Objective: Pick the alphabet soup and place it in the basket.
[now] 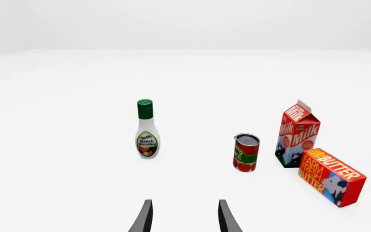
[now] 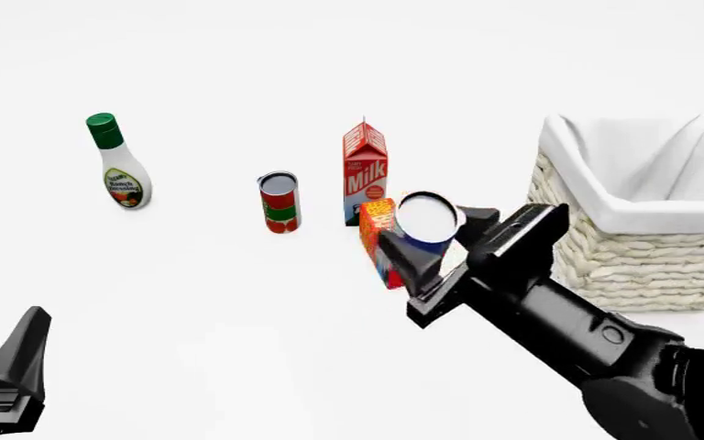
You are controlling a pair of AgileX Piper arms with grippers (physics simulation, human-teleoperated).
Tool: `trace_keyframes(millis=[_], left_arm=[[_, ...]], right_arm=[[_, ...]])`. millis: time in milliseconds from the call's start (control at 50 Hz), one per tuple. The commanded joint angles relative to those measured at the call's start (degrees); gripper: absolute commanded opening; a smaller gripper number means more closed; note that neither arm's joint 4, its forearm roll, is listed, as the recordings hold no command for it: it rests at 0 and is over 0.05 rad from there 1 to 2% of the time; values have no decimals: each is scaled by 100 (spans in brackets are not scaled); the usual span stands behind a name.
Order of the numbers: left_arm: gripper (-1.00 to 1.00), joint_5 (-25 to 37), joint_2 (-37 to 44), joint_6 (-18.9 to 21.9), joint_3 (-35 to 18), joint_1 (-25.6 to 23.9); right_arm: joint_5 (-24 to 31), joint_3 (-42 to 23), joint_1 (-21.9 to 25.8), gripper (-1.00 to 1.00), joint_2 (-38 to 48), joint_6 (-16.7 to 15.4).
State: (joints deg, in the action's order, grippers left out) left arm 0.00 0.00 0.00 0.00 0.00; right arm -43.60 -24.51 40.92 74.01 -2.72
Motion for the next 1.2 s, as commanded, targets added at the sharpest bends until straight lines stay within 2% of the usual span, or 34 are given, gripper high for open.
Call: trace_keyframes(millis=[20, 80, 320, 760, 880, 1200], left_arm=[[100, 0, 0, 0, 0, 0], [100, 0, 0, 0, 0, 0], [100, 0, 0, 0, 0, 0], [100, 0, 0, 0, 0, 0], [100, 0, 0, 0, 0, 0], [100, 0, 0, 0, 0, 0]], right_arm=[[908, -83, -206, -100, -1303, -101], [1391, -270, -318, -100, -1734, -148], [2416, -856, -867, -100, -2498, -394], [3222, -1468, -1856, -100, -2840, -610], [3370, -1595, -2075, -100, -2866, -583], [3760, -2018, -3148, -100, -2854, -475]])
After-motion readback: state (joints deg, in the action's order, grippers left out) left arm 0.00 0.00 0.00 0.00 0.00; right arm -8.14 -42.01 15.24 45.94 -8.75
